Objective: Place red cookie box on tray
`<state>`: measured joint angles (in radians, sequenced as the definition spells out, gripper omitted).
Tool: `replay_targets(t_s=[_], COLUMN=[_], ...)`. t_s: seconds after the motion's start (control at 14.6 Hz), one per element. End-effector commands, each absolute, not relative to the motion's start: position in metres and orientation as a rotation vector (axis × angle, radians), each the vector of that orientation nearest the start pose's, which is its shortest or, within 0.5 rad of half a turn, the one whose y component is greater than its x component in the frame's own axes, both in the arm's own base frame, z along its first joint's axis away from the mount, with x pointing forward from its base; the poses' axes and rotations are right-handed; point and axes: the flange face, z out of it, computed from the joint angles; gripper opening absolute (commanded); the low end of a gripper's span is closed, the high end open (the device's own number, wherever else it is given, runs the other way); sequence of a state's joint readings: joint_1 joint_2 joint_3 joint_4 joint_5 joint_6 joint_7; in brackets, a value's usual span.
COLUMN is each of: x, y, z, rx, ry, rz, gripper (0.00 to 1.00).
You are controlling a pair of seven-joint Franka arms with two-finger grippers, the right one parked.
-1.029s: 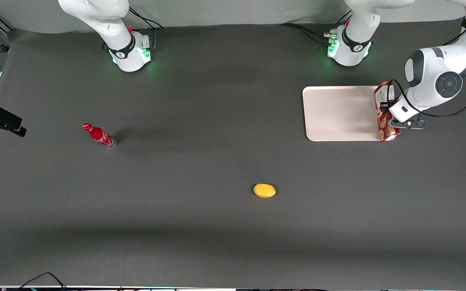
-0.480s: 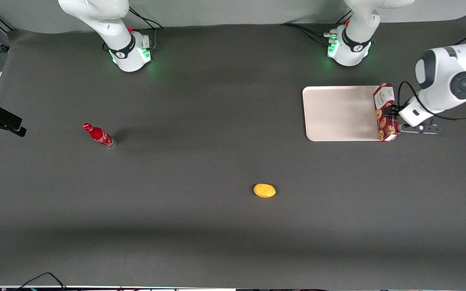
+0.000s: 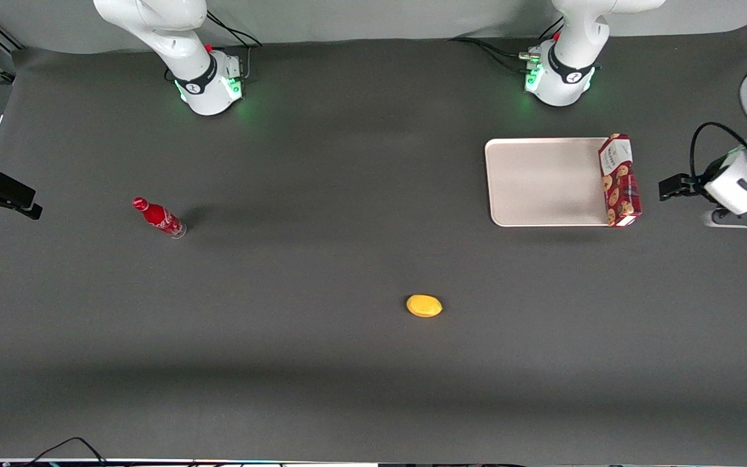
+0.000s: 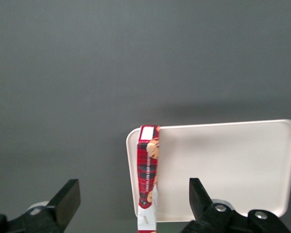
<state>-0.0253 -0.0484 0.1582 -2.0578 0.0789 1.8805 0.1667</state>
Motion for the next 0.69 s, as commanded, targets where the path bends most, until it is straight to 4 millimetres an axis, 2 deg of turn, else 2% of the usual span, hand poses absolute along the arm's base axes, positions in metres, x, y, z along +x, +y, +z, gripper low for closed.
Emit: replay_targets(t_s=[0.0, 0.14, 0.27, 0.62], x=[0.564, 0.578, 0.582, 0.587], y=[0.041, 0.025, 0.007, 0.005], z=[0.522, 0.549, 0.563, 0.586], rx=[-3.128, -3.125, -3.122, -3.126], ry=[0.061, 0.048, 0.05, 0.052], rz=[0.146, 0.14, 0.101, 0.022], gripper=[1.0, 1.0, 1.0, 1.0])
